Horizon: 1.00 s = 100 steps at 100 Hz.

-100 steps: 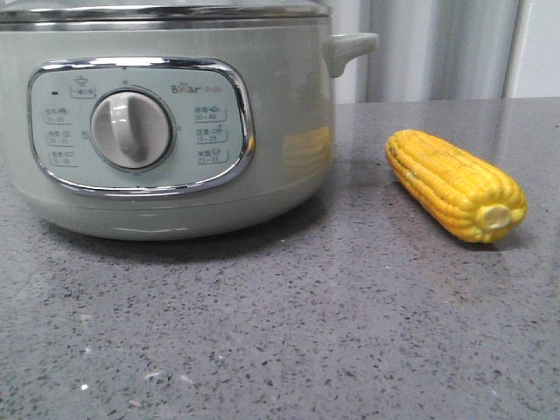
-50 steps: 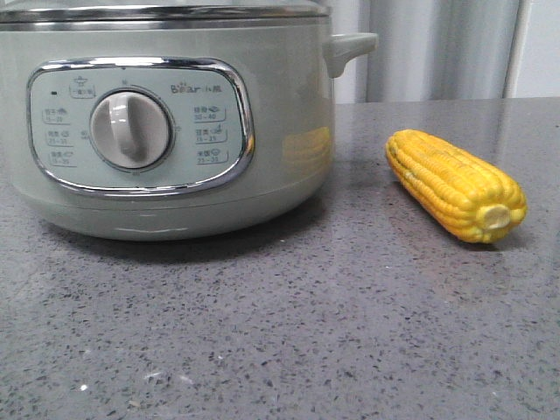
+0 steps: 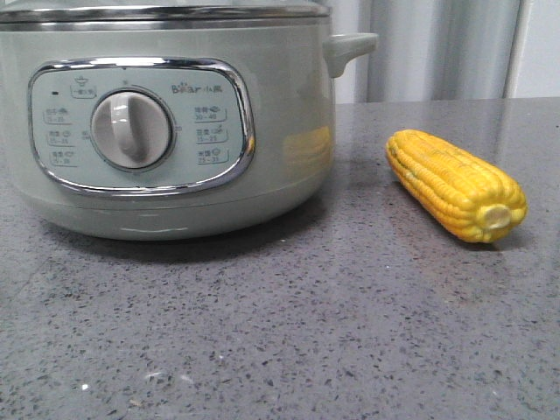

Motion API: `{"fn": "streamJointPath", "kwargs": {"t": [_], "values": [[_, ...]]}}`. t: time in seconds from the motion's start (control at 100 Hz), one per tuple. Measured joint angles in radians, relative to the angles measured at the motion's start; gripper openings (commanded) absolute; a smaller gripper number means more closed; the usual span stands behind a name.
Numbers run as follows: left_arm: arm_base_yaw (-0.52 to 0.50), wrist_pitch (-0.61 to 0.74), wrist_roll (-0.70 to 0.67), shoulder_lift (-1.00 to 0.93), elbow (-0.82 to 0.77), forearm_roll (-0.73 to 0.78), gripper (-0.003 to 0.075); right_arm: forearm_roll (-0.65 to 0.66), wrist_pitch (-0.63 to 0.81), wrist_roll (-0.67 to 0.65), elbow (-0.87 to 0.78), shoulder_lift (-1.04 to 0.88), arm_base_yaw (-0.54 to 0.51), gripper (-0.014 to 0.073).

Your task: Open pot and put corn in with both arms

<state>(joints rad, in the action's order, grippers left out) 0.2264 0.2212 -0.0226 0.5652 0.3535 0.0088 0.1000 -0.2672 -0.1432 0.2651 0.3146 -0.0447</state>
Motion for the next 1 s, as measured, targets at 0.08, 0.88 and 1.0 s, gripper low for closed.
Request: {"fn": "streamJointPath", "kwargs": {"t": [0.08,0.88,1.0], "values": [[0.048,0.035,0.000,0.062,0.043,0.000,0.0460,0.000,0.000,0.000,0.000,0.000,0.000,-0.0069],[0.375,0.169,0.000,0.775,0.528,0.004,0.0460,0.000,0.088,0.000,-0.047,0.002,0.000,-0.0069],[0.393,0.171,0.000,0.828,0.564,0.004,0.0459,0.000,0.088,0.000,-0.047,0.002,0.000,-0.0069]]}}
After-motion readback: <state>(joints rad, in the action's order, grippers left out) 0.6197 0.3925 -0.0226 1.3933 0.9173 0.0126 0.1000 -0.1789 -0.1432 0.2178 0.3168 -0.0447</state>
